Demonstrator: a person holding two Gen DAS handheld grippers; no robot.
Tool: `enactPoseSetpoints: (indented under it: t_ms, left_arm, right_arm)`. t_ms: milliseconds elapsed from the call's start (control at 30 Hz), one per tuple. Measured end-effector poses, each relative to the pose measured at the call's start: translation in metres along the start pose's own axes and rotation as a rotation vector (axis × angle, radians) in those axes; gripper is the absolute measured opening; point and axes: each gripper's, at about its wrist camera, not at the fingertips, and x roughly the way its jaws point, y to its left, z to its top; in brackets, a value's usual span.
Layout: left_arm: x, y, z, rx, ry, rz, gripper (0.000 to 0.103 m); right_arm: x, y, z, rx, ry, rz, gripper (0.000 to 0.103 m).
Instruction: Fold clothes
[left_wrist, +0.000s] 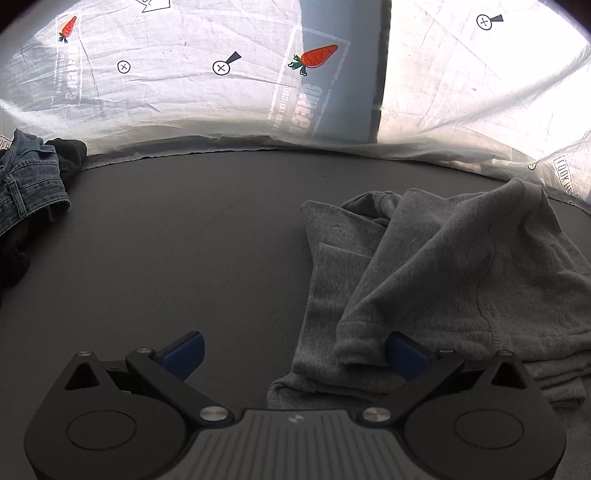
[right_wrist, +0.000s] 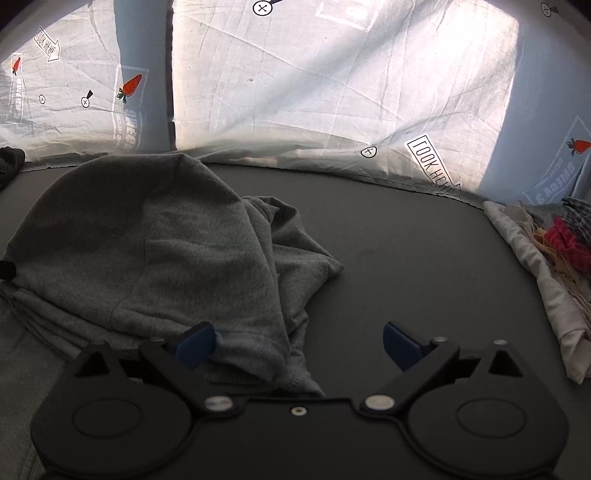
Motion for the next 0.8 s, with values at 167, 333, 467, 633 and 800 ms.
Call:
enactPoseSetpoints:
  t_ms: [167, 333, 467, 633, 800]
  left_arm:
    - [-0.015, 0.031, -0.006, -0.170, 0.027, -0.106, 0.103]
    - [-0.033, 0.064, -0.044, -0.312, 0.093, -0.153, 0.103]
    - [-0.053, 0.091, -0.094, -0.427, 0.119, -0.201, 0.103]
    - [-0.081, 0.100, -0.139, -0.414, 0.111, -0.254, 0.103]
    - [-0.103, 0.107, -0.169, -0.413, 0.127, -0.327, 0.103]
  right_arm:
    - [-0.017, -0.022, -0.018, 0.111, 0.057, 0.039, 0.099]
    - [-0.036, -0.058, -0.052, 0.334, 0.135, 0.104, 0.095]
    - [-0.055, -0.078, -0.076, 0.494, 0.116, 0.187, 0.083]
    - [-0.069, -0.097, -0.100, 0.623, 0.149, 0.320, 0.054]
    - [-0.087, -0.109, -0.136, 0.790, 0.159, 0.422, 0.044]
